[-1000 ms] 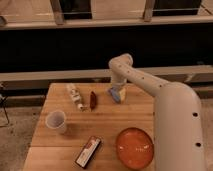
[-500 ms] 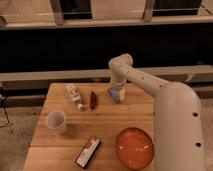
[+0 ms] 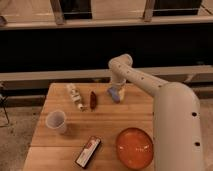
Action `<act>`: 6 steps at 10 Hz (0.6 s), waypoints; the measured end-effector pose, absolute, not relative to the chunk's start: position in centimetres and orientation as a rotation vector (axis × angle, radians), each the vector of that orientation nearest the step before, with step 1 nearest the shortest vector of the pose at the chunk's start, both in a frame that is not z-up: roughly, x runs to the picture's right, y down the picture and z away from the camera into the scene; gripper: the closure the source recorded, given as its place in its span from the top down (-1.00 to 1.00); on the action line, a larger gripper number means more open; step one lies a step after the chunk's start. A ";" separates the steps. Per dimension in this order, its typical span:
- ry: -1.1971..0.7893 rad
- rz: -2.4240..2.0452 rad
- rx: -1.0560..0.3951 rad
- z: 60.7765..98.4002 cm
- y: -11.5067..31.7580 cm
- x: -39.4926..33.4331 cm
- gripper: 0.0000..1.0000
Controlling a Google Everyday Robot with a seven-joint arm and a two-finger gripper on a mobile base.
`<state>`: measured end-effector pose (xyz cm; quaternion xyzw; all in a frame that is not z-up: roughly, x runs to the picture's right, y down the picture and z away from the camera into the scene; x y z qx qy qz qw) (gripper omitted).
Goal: Place the white sponge in the ceramic bowl
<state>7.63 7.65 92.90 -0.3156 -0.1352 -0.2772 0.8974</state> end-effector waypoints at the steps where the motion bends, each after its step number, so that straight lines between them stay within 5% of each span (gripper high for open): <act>1: -0.277 -0.578 -0.655 92.3 8.0 8.0 -0.21; 4: -0.282 -0.577 -0.641 89.5 9.9 8.9 -0.85; 6: -0.286 -0.580 -0.635 87.5 11.6 9.3 -1.00</act>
